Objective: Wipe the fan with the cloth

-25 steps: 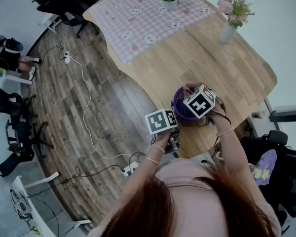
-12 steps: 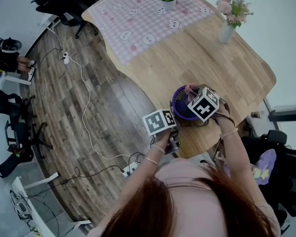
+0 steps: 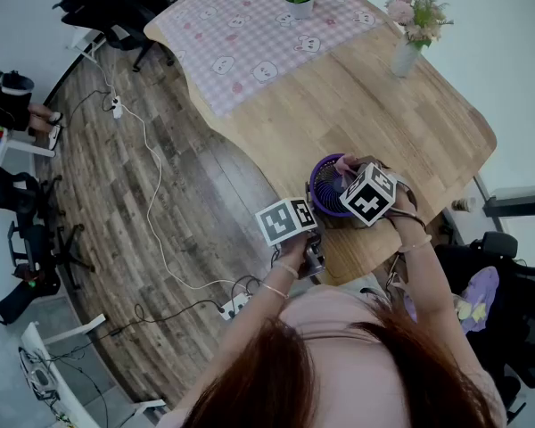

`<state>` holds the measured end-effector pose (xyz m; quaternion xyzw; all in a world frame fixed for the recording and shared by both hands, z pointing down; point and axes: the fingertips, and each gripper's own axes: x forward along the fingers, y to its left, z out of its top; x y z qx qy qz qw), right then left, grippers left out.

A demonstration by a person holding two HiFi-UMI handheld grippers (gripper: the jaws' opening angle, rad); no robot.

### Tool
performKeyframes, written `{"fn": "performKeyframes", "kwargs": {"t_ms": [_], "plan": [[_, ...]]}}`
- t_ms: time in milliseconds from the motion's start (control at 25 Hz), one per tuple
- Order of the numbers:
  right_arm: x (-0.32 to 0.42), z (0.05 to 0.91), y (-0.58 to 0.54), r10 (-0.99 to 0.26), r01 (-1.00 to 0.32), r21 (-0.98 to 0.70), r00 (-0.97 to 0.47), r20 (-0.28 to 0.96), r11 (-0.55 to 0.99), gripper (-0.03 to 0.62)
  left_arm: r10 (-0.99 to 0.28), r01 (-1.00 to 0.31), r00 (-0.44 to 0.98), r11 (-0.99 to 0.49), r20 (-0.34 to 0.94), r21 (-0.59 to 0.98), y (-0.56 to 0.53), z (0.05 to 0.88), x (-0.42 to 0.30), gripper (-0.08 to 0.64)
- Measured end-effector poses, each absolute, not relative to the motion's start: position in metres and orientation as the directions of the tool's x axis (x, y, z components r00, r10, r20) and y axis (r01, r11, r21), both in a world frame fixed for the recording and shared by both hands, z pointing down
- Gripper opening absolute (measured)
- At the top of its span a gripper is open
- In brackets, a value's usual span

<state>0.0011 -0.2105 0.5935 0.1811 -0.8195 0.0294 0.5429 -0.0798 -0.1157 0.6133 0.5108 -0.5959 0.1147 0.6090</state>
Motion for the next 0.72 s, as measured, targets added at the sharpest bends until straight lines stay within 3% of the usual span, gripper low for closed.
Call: {"fn": "performKeyframes", "kwargs": {"t_ms": [720], "plan": [[0.02,0.594,-0.179,-0.213,-0.414,0.061,-0.332,0.919,0.908,0.023,-0.469,-0.751,0.26,0.451,0.844,0.482,-0.115,0.613,-0.079,0.052]]}}
